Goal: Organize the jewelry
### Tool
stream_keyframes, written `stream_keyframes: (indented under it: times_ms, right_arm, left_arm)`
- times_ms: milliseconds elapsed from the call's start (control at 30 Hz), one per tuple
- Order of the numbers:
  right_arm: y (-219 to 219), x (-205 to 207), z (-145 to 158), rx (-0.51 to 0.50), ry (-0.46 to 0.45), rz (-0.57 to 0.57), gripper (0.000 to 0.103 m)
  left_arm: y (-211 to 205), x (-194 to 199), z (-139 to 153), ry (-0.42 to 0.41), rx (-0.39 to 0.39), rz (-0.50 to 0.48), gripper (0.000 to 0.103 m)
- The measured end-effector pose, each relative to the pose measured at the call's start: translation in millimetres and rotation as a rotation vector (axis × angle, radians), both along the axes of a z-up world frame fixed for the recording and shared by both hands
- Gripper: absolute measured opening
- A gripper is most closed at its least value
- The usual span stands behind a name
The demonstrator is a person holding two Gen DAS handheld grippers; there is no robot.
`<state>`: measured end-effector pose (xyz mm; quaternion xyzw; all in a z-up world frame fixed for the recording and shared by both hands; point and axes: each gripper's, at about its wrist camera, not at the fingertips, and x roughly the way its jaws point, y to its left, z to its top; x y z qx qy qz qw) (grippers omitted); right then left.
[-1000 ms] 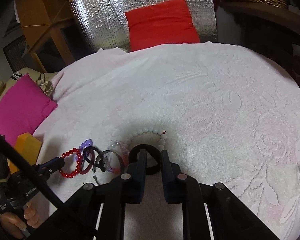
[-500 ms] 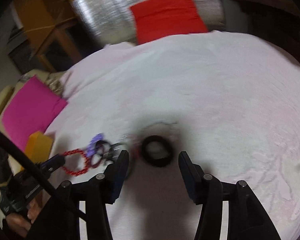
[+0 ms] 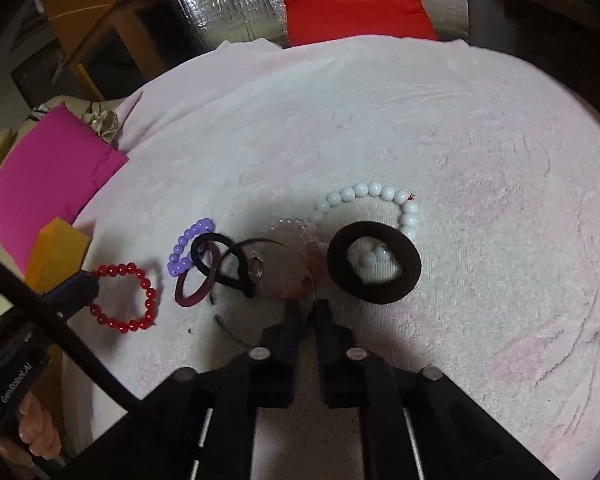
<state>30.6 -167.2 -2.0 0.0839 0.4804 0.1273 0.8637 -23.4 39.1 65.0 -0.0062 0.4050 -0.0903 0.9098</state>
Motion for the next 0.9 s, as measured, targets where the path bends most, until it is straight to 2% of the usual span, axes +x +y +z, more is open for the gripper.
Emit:
stream_keyframes:
  times_ms: [167,367,533,700,900]
  right_arm:
    - [-14,-11,21,0.013,-0.079,-0.025,0.004]
    - [-32,-13,28,0.052,-0.075,-0.060,0.004]
    - [-29,-21,43,0.108,-0.120,-0.040,0.004]
    - [1,-30,61,0.167,-0.167,0.013,0.004]
    - [62,-47,87,0.236,-0.220,0.128,0.004]
  left_arm:
    - [5,-7,9,-0.027,-0.006,0.014,0.010]
    - [6,-16,17,-0.048,-0.006,0.010,0.009]
    - [13,-30,36,-0.088,-0.034,0.020,0.010]
    - [32,-59,65,-0.163,-0.081,0.061,0.010]
    - [76,-108,100,-0.245,-0.084,0.199,0.010]
